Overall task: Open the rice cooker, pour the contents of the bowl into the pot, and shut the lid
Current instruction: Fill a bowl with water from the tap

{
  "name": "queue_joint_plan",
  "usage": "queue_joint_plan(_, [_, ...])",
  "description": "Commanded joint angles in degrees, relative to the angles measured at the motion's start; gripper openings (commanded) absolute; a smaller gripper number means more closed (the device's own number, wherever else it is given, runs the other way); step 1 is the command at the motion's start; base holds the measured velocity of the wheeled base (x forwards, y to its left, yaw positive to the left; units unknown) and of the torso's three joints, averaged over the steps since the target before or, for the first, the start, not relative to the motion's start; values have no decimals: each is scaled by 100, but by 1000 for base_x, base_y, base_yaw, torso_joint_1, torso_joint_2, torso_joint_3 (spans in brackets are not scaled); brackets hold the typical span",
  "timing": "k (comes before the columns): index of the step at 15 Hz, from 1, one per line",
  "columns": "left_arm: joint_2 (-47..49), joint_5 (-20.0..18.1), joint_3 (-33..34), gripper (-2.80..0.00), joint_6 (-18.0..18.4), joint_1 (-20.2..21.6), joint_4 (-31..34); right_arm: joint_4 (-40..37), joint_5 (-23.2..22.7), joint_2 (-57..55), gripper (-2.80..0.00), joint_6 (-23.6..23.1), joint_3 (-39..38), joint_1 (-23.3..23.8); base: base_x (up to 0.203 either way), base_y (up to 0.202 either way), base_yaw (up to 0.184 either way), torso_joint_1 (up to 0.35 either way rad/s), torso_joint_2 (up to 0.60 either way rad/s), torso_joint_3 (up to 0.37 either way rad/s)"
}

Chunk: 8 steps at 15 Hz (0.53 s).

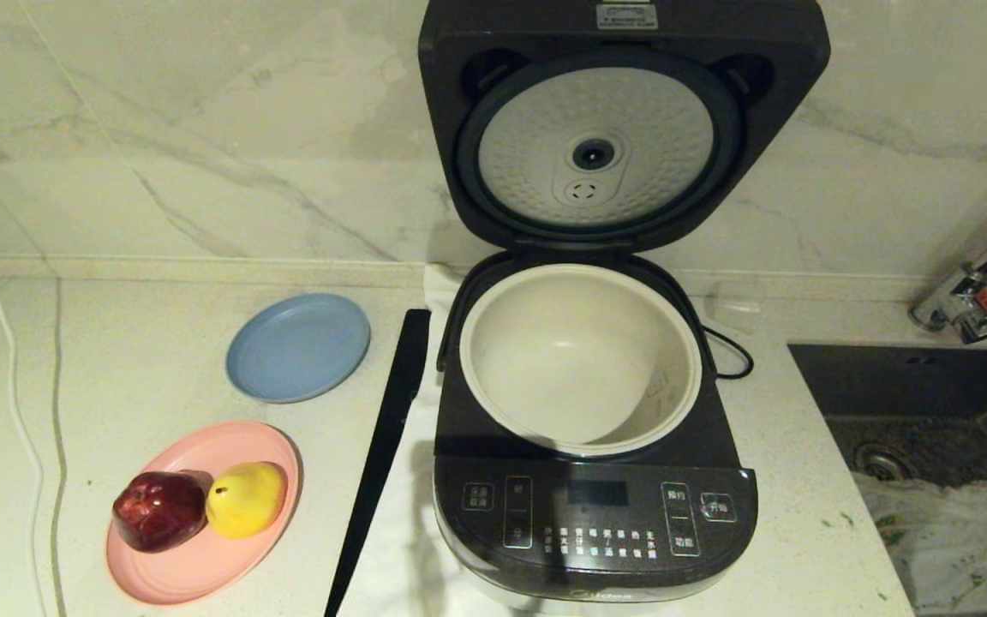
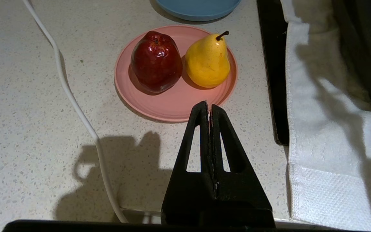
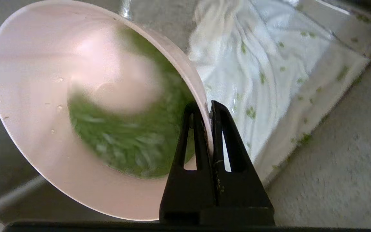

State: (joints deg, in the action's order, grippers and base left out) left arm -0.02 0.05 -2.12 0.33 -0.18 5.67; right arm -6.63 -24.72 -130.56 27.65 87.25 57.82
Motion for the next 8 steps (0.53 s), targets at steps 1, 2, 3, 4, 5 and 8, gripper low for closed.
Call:
queue_joint_plan(1, [-6,4,1,-280,3,1,4,-5,-15,-110,-280,40,137,-28,0,0,0,0,0,0])
queue_joint_plan(2, [-6,4,1,-280,3,1,4,-13,-15,-121,-280,47,170,-71,0,0,0,0,0,0])
queue_joint_plan(3, [-6,4,1,-280,3,1,4,-14,-15,-128,-280,47,170,-87,0,0,0,0,0,0])
queue_joint_plan(4, [-6,4,1,-280,3,1,4,-5,-18,-143,-280,54,186,-94,0,0,0,0,0,0])
queue_joint_plan(5, [-6,4,1,-280,3,1,4,-10,-16,-191,-280,56,245,-106,0,0,0,0,0,0])
queue_joint_plan(8, [-6,4,1,-280,3,1,4,-40,-6,-226,-280,56,267,-131,0,0,0,0,0,0])
